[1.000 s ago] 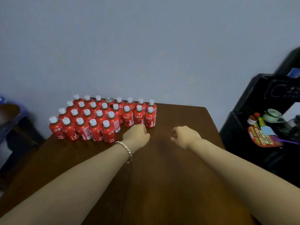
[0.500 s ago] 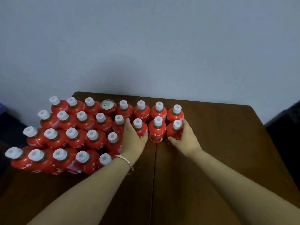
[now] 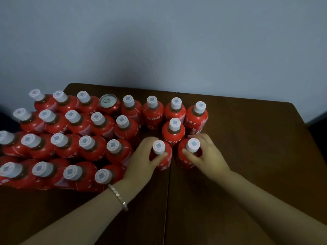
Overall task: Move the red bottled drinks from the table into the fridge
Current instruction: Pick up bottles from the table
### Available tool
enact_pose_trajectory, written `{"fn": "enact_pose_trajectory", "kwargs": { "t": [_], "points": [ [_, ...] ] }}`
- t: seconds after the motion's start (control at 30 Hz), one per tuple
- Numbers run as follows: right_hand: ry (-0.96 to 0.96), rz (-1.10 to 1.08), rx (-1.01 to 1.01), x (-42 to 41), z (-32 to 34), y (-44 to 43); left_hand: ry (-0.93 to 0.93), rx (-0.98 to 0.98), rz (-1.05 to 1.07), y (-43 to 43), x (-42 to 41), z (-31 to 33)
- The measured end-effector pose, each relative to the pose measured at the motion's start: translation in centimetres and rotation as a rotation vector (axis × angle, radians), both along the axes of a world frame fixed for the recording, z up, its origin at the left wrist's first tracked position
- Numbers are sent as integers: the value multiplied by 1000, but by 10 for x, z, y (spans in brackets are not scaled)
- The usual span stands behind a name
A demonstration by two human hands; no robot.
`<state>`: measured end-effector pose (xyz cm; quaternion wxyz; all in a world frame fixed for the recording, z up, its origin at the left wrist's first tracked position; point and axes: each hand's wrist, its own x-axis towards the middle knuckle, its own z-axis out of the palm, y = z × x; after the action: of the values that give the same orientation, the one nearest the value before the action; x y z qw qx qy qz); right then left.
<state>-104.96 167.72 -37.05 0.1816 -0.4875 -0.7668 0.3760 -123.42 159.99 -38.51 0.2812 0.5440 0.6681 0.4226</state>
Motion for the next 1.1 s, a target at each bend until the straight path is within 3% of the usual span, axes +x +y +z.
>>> {"fn": "enact_pose_trajectory", "kwargs": {
  "t": [0.1,0.2,0.27,0.33,0.4,0.5,0.73,0.87,1.1],
  "points": [
    [17,200,-165,5,0,4,-48,-149,-161,2,-2,2],
    [-50,314,-286,7,-1,25,-4,-433,-273,14,-9,5],
    [-64,401,-309,0,-1,36,-23,-467,-309,26,-15,1],
    [-10,439,-372,-8,-3,38,-158,-427,-337,34,-17,-1],
    [106,388,-448,-10,-8,38,-323,-369,-366,40,-17,-4],
    [194,296,-455,-11,-18,37,-391,-304,-370,47,-14,-8],
    [198,162,-299,-13,-21,15,-297,-260,-274,36,-6,-7],
    [253,91,-361,-1,-16,-19,-297,-305,-315,16,6,3],
    [266,-29,-308,39,40,-68,-219,-301,-395,-11,45,54]
  ]
}}
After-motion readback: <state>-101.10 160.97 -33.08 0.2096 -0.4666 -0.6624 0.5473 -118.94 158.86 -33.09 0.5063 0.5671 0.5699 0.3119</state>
